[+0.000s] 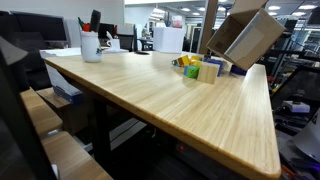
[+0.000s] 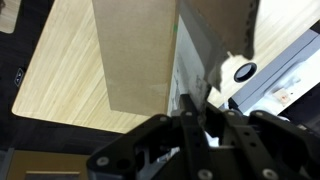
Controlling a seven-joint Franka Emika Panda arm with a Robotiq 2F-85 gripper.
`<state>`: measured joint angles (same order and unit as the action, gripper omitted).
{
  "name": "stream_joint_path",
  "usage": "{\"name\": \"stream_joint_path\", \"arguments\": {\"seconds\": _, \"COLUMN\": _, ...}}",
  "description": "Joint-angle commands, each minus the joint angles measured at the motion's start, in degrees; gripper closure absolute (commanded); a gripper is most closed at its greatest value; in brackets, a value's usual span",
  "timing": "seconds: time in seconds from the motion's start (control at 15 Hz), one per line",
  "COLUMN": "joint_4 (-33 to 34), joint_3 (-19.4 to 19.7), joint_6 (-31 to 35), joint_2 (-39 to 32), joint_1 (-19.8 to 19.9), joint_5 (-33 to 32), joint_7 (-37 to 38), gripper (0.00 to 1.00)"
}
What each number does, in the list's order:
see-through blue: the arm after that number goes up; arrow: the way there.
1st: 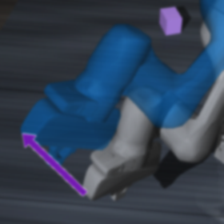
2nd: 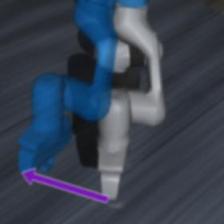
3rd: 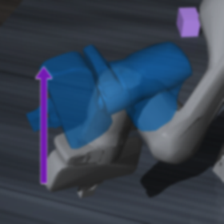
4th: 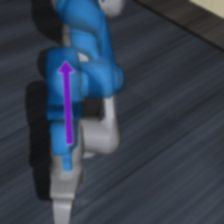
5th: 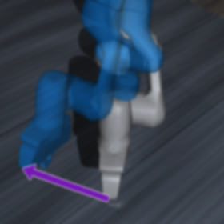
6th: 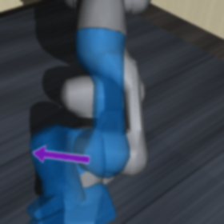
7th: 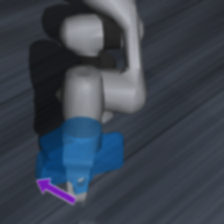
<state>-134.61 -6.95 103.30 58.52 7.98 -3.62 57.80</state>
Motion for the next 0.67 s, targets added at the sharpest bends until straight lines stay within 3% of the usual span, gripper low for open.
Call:
{"name": "stream_joint_path", "arguments": {"seconds": 0.0, "joint_4": -2.9, "joint_3": 1.0, "joint_6": 0.5, "joint_2": 3.5, "joint_1": 1.3, "joint_5": 2.6, "joint_7": 0.2, "gripper": 0.98}}
{"name": "stream_joint_path", "arguments": {"seconds": 0.6, "joint_4": -9.9, "joint_3": 6.5, "joint_6": 5.7, "joint_2": 11.6, "joint_1": 3.8, "joint_5": 8.9, "joint_7": 0.0, "gripper": 0.98}}
